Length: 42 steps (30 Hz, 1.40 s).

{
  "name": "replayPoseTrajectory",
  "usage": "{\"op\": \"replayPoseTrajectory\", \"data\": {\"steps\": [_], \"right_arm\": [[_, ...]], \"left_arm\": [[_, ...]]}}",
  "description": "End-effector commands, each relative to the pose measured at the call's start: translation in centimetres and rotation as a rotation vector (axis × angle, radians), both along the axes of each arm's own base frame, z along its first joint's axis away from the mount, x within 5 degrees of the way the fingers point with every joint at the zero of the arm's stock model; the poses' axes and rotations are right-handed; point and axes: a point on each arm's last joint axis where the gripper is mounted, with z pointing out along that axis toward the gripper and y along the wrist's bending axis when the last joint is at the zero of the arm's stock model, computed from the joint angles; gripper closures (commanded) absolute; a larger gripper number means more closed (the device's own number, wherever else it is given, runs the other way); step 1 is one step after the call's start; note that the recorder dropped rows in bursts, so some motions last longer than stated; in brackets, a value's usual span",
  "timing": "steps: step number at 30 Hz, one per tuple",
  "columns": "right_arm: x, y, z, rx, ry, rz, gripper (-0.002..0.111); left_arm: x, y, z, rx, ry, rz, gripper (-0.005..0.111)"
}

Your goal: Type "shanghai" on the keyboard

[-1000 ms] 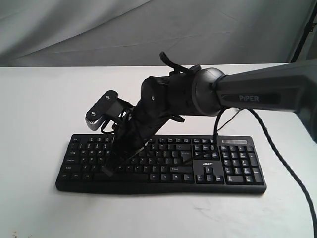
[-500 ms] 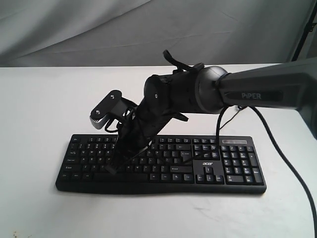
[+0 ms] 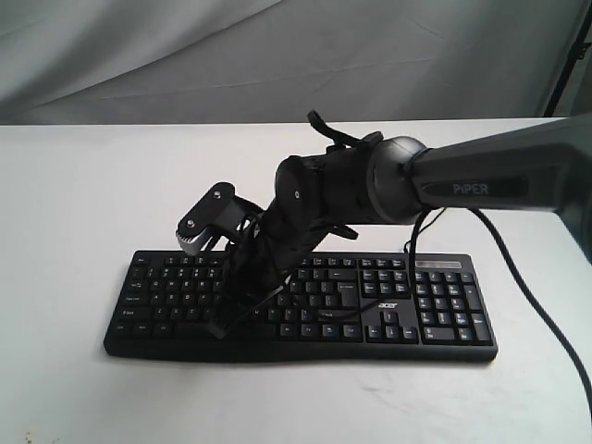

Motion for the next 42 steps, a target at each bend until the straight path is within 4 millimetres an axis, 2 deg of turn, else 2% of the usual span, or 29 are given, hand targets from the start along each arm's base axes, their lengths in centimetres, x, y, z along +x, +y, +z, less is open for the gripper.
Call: {"op": "replayPoseTrajectory", "data": {"steps": [1,11,16,18,24,28,32,40,42], "right_arm": [[0.2,-0.1,0.0,0.017,-0.03,-0.001,0.108],[0.2,0.2,0.1,0.037,-0.034,0.007,0.108],[0.1,0.3,-1.3,0.025,-0.002,0.005,0.108],[0.1,0.3,-1.3,0.027,0.0,0.003,0.108],[0.1,0.2,1.9,0.075,-0.053,0.013,0.108],[0.1,0.3,2.6,0.09,-0.067,0.014,0.108],[0.0,1.7,2.3,0.102,-0.078,0.042,0.108],[0.1,7.0,1.7,0.11,-0.045,0.149,0.108],[0.0,7.8,1.5,0.105,-0.03,0.169,0.108]], "left_arm": [[0.0,0.0,0.0,-0.002,-0.007,-0.006,0.107],[0.0,0.0,0.0,-0.002,-0.007,-0.006,0.107],[0.0,0.0,0.0,-0.002,-0.007,-0.006,0.107],[0.0,0.0,0.0,-0.002,-0.007,-0.006,0.107],[0.0,0.0,0.0,-0.002,-0.007,-0.006,0.107],[0.0,0.0,0.0,-0.002,-0.007,-0.006,0.107],[0.0,0.0,0.0,-0.002,-0.007,-0.006,0.107],[0.0,0.0,0.0,-0.002,-0.007,-0.006,0.107],[0.0,0.0,0.0,-0.002,-0.007,-0.006,0.107]]}}
